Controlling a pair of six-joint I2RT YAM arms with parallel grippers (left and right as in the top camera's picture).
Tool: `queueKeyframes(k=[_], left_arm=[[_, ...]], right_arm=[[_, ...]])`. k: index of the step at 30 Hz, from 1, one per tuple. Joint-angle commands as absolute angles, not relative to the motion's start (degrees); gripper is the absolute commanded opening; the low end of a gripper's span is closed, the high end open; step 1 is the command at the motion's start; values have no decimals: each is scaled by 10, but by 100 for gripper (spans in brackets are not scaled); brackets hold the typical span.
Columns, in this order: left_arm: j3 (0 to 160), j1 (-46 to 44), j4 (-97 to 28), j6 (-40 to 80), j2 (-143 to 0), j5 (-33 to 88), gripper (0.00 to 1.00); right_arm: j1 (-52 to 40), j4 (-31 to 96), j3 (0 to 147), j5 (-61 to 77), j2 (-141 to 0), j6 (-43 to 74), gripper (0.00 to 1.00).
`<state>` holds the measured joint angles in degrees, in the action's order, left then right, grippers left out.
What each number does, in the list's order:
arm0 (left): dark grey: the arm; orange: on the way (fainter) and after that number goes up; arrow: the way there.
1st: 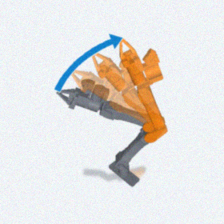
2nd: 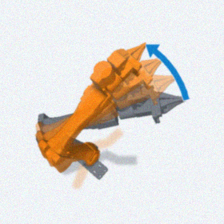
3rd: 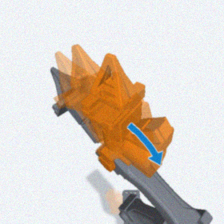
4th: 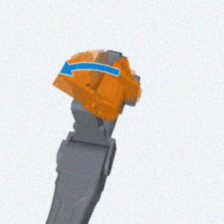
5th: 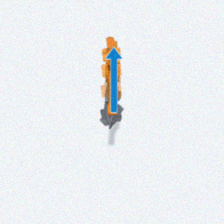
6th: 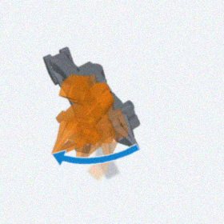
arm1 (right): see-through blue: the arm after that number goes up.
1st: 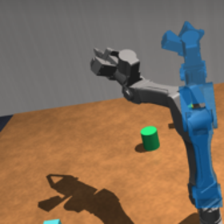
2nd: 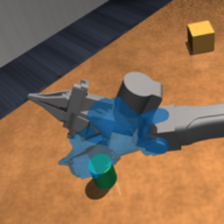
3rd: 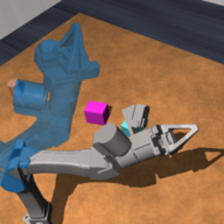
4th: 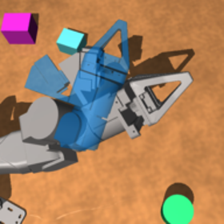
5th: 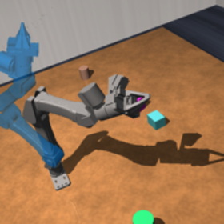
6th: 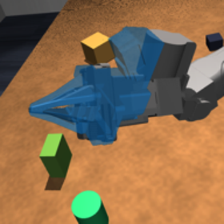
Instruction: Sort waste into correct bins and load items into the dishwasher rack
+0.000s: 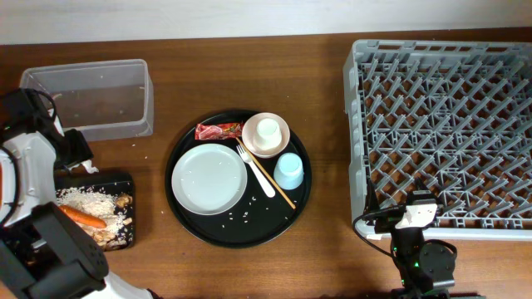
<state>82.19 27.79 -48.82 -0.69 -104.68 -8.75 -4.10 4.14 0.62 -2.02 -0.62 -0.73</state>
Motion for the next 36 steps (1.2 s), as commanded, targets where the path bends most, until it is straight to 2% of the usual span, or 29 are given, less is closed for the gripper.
queueKeyframes(k=[1, 17, 28, 31, 34, 36], left_arm=[[825, 280, -479, -36, -1078, -96, 68], [825, 279, -367, -70, -1159, -98, 72], [825, 279, -361, -70, -1178, -23, 71], [825, 279, -360, -70, -1178, -23, 65], [825, 279, -360, -70, -1182, -23, 64], [825, 279, -360, -70, -1182, -23, 56]], right_arm=[[-37, 46, 3, -19, -2, -11, 99], [-37, 46, 3, -20, -2, -11, 99], [-37, 46, 3, -19, -2, -11, 99], [-37, 46, 3, -19, -2, -11, 99], [-37, 46, 3, -20, -2, -11, 99], [-37, 46, 3, -19, -2, -11, 99]])
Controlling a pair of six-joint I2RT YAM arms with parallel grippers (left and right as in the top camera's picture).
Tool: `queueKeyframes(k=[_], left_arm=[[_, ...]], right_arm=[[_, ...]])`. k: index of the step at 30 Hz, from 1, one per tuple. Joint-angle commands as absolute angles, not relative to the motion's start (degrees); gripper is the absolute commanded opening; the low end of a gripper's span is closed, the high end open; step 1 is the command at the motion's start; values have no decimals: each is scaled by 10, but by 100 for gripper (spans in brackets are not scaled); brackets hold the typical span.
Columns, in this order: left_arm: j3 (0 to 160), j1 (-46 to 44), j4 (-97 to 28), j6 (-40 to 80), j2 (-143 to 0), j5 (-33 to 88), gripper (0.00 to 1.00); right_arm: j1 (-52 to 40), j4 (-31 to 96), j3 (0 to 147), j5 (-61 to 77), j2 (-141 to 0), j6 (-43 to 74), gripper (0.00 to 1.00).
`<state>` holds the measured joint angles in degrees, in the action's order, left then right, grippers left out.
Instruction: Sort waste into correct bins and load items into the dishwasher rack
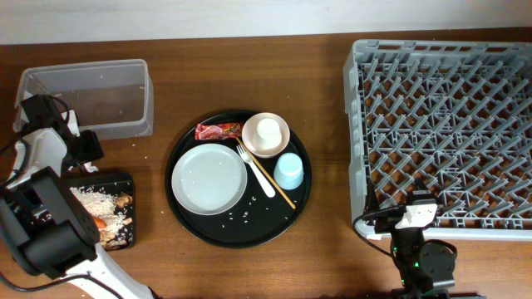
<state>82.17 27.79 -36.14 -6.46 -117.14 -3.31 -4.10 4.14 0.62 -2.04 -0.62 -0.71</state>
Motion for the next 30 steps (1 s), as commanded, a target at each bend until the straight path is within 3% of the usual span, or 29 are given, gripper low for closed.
queueKeyframes(k=[1, 7, 9, 17, 30], left_arm=[[825, 279, -360, -70, -1182, -23, 52], [826, 279, -361, -70, -1182, -28, 21], [826, 279, -367, -68, -1182, -28, 2], [830, 279, -402, -32, -1143, -34, 1], [830, 279, -400, 14, -953, -58, 1]], right_arm=[[-37, 46, 3, -19, -2, -11, 99], [-37, 46, 3, -19, -2, -11, 99], [-37, 46, 3, -20, -2, -11, 99], [-37, 46, 3, -19, -2, -11, 99], [-37, 46, 3, -19, -2, -11, 99]])
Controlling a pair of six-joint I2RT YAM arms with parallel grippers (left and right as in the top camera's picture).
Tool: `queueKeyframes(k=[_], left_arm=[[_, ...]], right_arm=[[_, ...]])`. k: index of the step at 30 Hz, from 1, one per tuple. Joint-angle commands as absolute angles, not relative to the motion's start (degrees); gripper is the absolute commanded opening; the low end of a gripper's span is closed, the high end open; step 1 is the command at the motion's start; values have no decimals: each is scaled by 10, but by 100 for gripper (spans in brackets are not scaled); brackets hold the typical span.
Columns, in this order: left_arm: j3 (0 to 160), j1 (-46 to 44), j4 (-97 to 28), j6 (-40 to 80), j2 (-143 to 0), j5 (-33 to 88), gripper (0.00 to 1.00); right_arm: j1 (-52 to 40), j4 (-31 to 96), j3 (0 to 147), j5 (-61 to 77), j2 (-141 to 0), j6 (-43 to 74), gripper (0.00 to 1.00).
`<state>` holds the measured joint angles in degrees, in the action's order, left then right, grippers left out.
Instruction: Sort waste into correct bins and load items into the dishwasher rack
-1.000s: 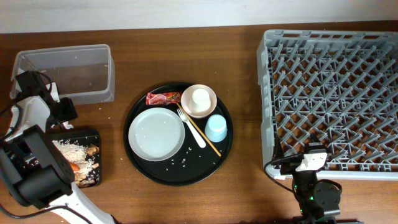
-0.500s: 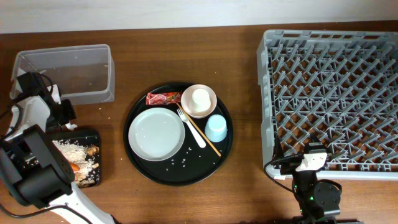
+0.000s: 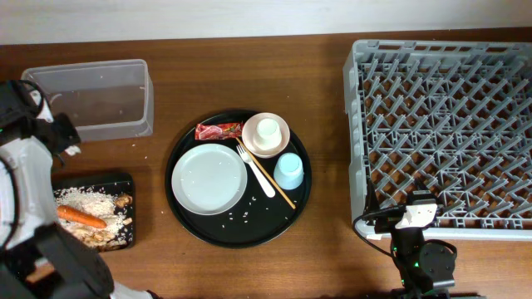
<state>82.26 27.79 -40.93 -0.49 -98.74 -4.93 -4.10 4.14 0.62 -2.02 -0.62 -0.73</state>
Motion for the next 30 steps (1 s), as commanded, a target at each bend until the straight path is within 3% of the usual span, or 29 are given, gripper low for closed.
queueKeyframes(k=[1, 9, 18, 19, 21, 22, 25, 30], left_arm=[[830, 279, -396, 24, -946, -58, 1], [830, 254, -320, 59, -916, -23, 1], [830, 179, -190, 73, -1013, 22, 4], [830, 176, -182, 73, -1027, 22, 11], [830, 175, -181, 73, -1044, 22, 60], [830, 175, -187, 73, -1050, 22, 69], [830, 175, -211, 72, -1046, 22, 87], [830, 170, -253, 73, -1009, 27, 94]], right_arm=[[-37, 46, 3, -19, -2, -11, 99], [-37, 46, 3, -19, -2, -11, 99], [-37, 46, 3, -19, -2, -11, 99], [-37, 46, 3, -19, -2, -11, 99], [-37, 46, 3, -19, -2, -11, 99], [-37, 46, 3, -19, -2, -11, 99], [-37, 46, 3, -19, -2, -11, 99], [-37, 46, 3, -19, -2, -11, 99]])
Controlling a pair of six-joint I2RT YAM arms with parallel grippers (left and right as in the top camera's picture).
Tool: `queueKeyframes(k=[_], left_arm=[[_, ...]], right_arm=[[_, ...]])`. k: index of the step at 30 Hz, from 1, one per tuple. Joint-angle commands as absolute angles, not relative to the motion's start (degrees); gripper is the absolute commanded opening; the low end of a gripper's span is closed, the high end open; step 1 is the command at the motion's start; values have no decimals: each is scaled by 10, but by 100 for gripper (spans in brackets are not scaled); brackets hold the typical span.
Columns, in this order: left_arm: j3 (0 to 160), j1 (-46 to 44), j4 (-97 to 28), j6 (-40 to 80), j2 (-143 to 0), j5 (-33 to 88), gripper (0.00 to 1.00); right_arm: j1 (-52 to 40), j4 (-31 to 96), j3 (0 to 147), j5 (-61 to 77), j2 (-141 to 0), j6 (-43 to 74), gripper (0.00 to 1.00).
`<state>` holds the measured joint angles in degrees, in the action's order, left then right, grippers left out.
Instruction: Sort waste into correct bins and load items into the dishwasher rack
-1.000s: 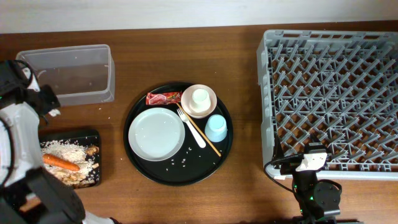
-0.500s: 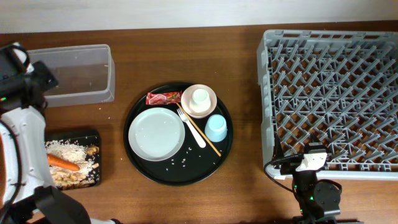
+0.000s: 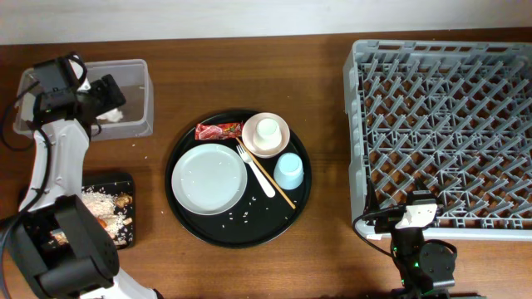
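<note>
My left gripper (image 3: 112,93) hangs over the clear plastic bin (image 3: 143,83) at the back left, and a white crumpled scrap (image 3: 112,116) shows just under its fingers; whether they grip it is unclear. On the round black tray (image 3: 199,226) sit a white plate (image 3: 208,178), a pink bowl (image 3: 278,143) holding a white cup (image 3: 267,130), a pale blue cup (image 3: 288,171), a white fork (image 3: 256,173), a chopstick (image 3: 278,191) and a red wrapper (image 3: 218,130). The grey dishwasher rack (image 3: 440,108) fills the right side. My right gripper (image 3: 414,218) rests at its front edge.
A black food container (image 3: 129,208) with rice and scraps lies at the front left, partly covered by my left arm. Crumbs dot the round tray's front and the wood near the clear bin.
My left gripper has moved from the table left of the clear bin to above the bin's inside. A white scrap now shows in the bin beneath it. The right arm has not moved.
My left gripper was first at the back edge of the black food container, then a little farther back, then beside the clear bin's front left corner. Now it is over the bin with a white scrap below it. Tray items stayed put throughout.
</note>
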<state>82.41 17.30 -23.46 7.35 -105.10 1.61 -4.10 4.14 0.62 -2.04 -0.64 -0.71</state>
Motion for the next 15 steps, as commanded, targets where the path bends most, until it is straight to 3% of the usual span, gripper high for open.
queueKeyframes(k=[1, 15], left_arm=[[830, 166, -263, 73, -996, 28, 95], [829, -18, -431, 73, -884, 123, 99]], right_arm=[[-37, 46, 3, -20, -2, -11, 99], [-37, 46, 3, -19, -2, -11, 99]])
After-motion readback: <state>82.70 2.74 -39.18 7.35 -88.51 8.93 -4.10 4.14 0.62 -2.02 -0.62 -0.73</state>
